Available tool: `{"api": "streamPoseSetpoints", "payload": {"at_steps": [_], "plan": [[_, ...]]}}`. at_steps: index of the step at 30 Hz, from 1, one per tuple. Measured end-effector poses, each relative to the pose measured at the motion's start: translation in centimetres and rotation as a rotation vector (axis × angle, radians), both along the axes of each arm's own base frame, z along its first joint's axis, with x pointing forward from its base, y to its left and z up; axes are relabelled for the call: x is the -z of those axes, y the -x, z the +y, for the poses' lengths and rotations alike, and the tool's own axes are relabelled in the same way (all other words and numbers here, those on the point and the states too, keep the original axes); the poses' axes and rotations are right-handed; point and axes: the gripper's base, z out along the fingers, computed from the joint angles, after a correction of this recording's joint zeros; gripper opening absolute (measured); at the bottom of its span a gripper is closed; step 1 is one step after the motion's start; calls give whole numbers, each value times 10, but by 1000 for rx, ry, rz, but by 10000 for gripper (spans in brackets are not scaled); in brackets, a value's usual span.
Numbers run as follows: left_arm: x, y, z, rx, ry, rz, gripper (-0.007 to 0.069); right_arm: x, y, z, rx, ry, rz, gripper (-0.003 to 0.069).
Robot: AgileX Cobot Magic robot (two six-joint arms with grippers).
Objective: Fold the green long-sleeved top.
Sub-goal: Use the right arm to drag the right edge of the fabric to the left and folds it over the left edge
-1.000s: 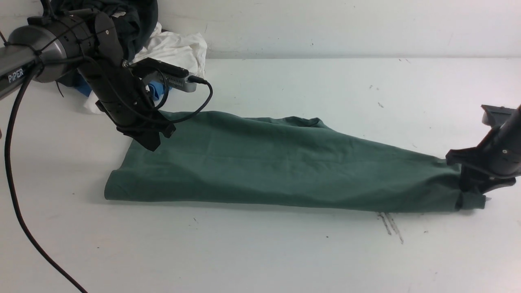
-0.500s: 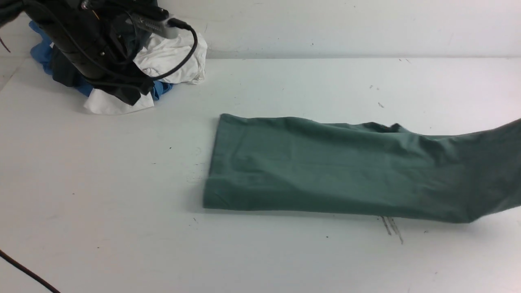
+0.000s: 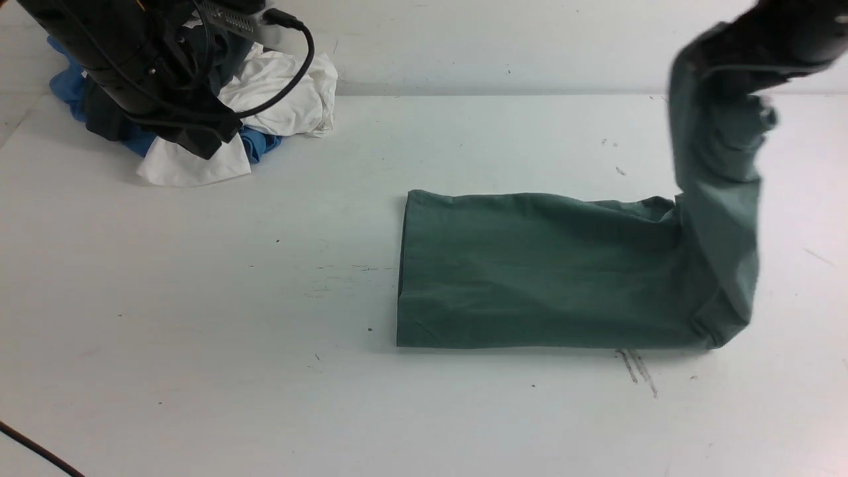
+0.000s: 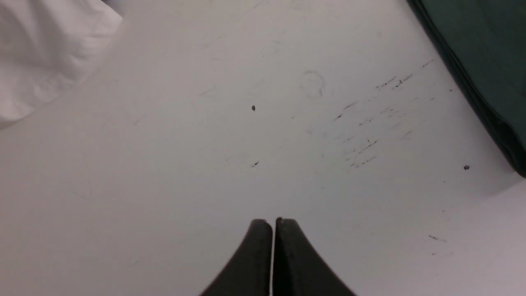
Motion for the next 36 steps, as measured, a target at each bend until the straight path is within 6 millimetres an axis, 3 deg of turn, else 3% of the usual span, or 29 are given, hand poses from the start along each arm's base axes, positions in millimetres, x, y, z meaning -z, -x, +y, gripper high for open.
{"api": "streamPoseSetpoints", "payload": {"at_steps": [5,10,15,21,23,24,26,29,30,32,36], "plan": [[0,0,0,1,0,1,-8,41,-24,65,-121,-10,88,63],[0,0,0,1,-1,3,-8,85,-39,107,-184,-42,188,63],[0,0,0,1,4,3,-8,127,-52,128,-195,-98,255,63],[0,0,-3,2,33,6,-8,153,-58,140,-198,-176,303,108],[0,0,-3,3,36,6,-8,153,-58,143,-206,-216,309,148],[0,0,-3,3,38,6,-8,149,-57,148,-220,-267,314,208],[0,0,-3,3,39,7,-8,134,-56,155,-264,-342,308,321],[0,0,-3,3,39,7,-8,114,-54,159,-324,-364,290,405],[0,0,-3,3,40,7,-8,100,-55,159,-350,-357,245,432],[0,0,-4,3,53,9,-8,81,-57,152,-356,-296,159,442],[-1,2,-14,29,90,11,-8,66,-60,131,-287,-114,62,369]]}}
